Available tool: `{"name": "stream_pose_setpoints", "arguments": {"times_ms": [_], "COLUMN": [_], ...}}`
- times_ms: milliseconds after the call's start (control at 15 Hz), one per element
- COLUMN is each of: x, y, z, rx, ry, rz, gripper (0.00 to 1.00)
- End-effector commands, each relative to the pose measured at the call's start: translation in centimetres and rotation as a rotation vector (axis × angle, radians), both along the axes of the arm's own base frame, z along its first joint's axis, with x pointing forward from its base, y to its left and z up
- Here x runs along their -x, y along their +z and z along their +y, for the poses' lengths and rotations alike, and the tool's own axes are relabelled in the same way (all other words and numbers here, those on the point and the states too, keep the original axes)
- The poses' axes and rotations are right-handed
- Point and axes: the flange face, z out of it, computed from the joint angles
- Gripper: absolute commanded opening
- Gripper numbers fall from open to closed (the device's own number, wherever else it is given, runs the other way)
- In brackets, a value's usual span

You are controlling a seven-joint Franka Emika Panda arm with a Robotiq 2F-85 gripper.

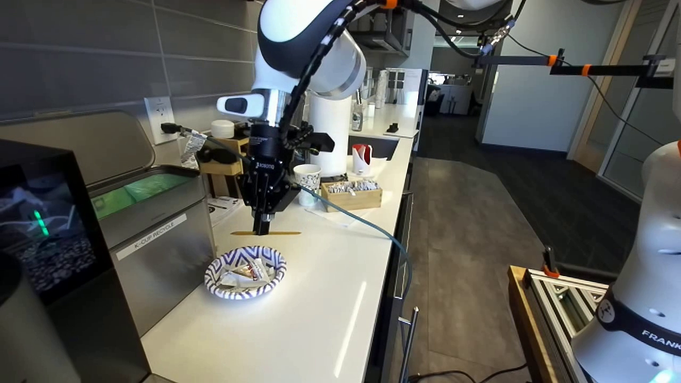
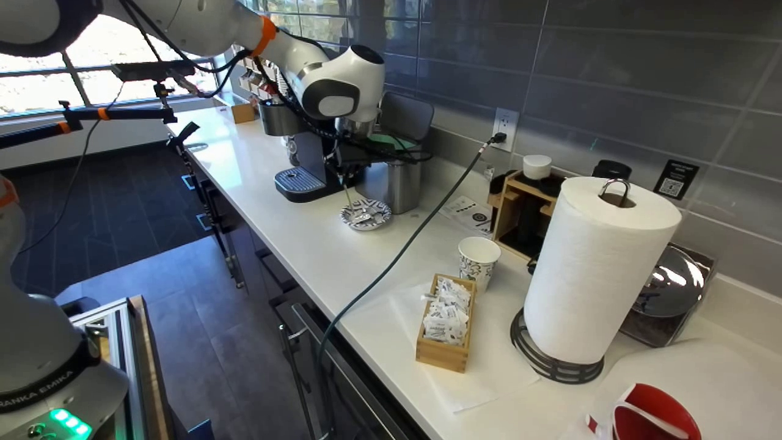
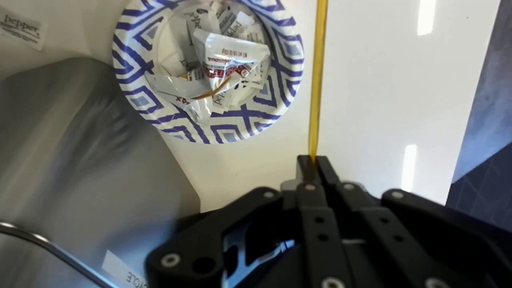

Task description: Put the straw on the bowl

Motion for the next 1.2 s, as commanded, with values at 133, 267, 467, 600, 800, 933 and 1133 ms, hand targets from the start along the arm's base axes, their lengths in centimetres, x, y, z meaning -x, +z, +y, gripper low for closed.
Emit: {"name": "stream_pose_setpoints", "arguments": {"times_ms": [133,267,467,600,800,933,1133], "x": [0.3,0.2,0.6,1.0,1.0,1.3,0.9], "y": [-0.1,-0.3,-1.1,-1.6,-2.2,-3.1,-4.8], "z": [-0.1,0.3,2.7,4.3,6.0,7.5,8.4], "rx": [0.007,0.052,0.124,0.170,0.237,0.282,0.344], "ry": [-0.005,0.000,0.085,0.143,0.186,0.208,0.230], "rz": [-0.002,-0.013,0.000,-0.012,-0.061,-0.104,-0.153], "gripper": [0.04,0.01,0.01,0.01,0.01,0.01,0.01]}}
